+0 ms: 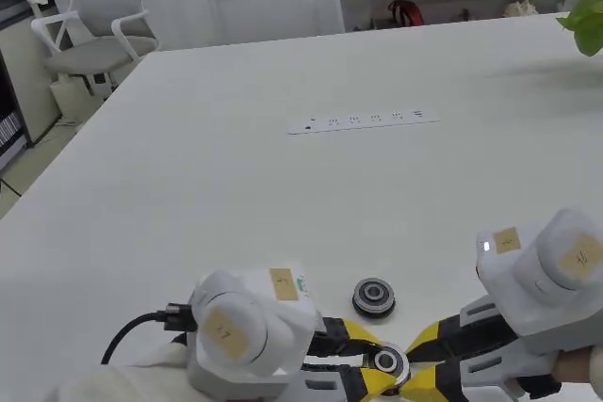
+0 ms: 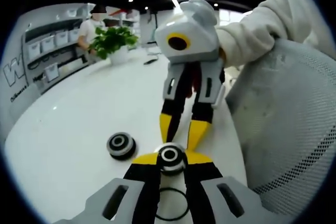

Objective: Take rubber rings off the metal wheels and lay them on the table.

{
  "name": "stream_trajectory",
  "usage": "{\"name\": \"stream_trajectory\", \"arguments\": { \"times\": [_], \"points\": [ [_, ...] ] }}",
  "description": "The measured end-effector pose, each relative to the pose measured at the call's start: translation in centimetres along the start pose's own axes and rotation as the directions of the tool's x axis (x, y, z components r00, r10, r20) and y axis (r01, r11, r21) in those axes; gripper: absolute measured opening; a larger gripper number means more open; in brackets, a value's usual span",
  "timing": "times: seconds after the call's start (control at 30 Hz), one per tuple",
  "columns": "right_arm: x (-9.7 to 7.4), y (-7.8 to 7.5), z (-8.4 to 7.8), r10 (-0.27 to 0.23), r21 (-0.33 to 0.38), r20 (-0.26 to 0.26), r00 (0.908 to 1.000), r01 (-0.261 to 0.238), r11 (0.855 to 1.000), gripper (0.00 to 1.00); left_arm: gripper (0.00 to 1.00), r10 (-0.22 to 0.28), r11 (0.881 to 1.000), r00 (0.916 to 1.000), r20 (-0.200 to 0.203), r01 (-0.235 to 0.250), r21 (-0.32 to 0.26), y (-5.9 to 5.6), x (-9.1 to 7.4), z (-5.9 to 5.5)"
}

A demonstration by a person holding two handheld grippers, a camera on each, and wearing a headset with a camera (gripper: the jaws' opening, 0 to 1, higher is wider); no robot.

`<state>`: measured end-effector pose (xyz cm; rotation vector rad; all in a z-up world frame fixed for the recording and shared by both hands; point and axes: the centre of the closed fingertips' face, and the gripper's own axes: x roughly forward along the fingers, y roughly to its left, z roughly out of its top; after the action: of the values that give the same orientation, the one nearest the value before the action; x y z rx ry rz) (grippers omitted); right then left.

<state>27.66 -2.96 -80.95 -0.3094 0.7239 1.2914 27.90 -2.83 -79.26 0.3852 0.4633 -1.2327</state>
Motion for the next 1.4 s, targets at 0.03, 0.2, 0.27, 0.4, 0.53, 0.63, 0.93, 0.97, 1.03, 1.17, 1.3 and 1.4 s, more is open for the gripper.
{"name": "stream_trajectory", "arguments": {
  "times": [0.03, 0.2, 0.27, 0.4, 0.53, 0.63, 0.93, 0.97, 1.03, 1.17, 1.3, 1.4],
  "points": [
    [0.0, -0.1, 0.0, -0.002, 0.004, 0.000, 1.0000, 0.002, 1.000, 0.16, 0.18, -0.002, 1.000, 1.0000, 0.002, 0.002, 0.000, 0.0, 0.0, 0.0],
    [0.0, -0.1, -0.1, -0.002, 0.004, 0.002, 1.0000, 0.002, 1.000, 0.15, 0.16, 0.006, 1.000, 0.9999, 0.009, -0.006, -0.022, 0.2, 0.1, 0.0],
    [0.0, -0.1, -0.1, -0.002, 0.001, 0.000, 1.0000, 0.002, 1.000, 0.15, 0.14, 0.011, 1.000, 0.9999, 0.011, -0.010, -0.024, 0.3, 0.1, 0.0],
    [-0.1, -0.1, -0.3, -0.004, -0.015, -0.013, 0.9999, 0.004, 1.000, 0.10, 0.14, 0.010, 1.000, 0.9999, 0.012, -0.010, -0.027, 0.3, 0.0, 0.0],
    [-0.1, -0.1, -0.3, -0.003, -0.015, -0.013, 0.9999, 0.003, 1.000, 0.09, 0.14, 0.010, 1.000, 0.9999, 0.013, -0.010, -0.029, 0.2, 0.0, 0.0],
    [-0.1, -0.1, -0.4, -0.003, -0.019, -0.016, 0.9999, 0.002, 1.000, 0.07, 0.14, 0.010, 0.999, 0.9999, 0.013, -0.010, -0.031, 0.2, 0.0, 0.0],
    [-0.1, -0.6, -0.3, -0.017, 0.025, -0.013, 0.9998, 0.017, 1.000, 0.00, 0.14, 0.011, 0.999, 0.9998, 0.017, -0.010, -0.034, 0.2, -0.1, -0.1],
    [-0.1, -0.6, -0.4, -0.018, 0.074, -0.015, 0.9997, 0.019, 0.997, 0.00, 0.14, 0.011, 0.999, 0.9998, 0.018, -0.010, -0.033, 0.2, -0.1, -0.1],
    [-0.2, -0.8, -0.4, -0.019, 0.125, -0.014, 0.9997, 0.020, 0.992, 0.00, 0.14, 0.011, 0.999, 0.9997, 0.020, -0.011, -0.034, 0.2, -0.1, -0.1],
    [-0.1, -0.8, -0.6, -0.001, 0.235, -0.003, 1.0000, 0.001, 0.972, 0.00, 0.14, 0.011, 0.999, 0.9997, 0.022, -0.011, -0.032, 0.2, -0.1, -0.1],
    [-0.3, -1.1, -0.6, 0.013, 0.283, 0.022, 0.9997, -0.019, 0.959, 0.00, 0.14, 0.010, 0.999, 0.9996, 0.025, -0.009, -0.032, 0.2, -0.1, -0.1],
    [-0.3, -1.0, -0.5, 0.011, 0.301, 0.016, 0.9998, -0.015, 0.953, 0.00, 0.14, 0.010, 0.999, 0.9996, 0.027, -0.009, -0.032, 0.1, -0.1, 0.0]
  ]
}}
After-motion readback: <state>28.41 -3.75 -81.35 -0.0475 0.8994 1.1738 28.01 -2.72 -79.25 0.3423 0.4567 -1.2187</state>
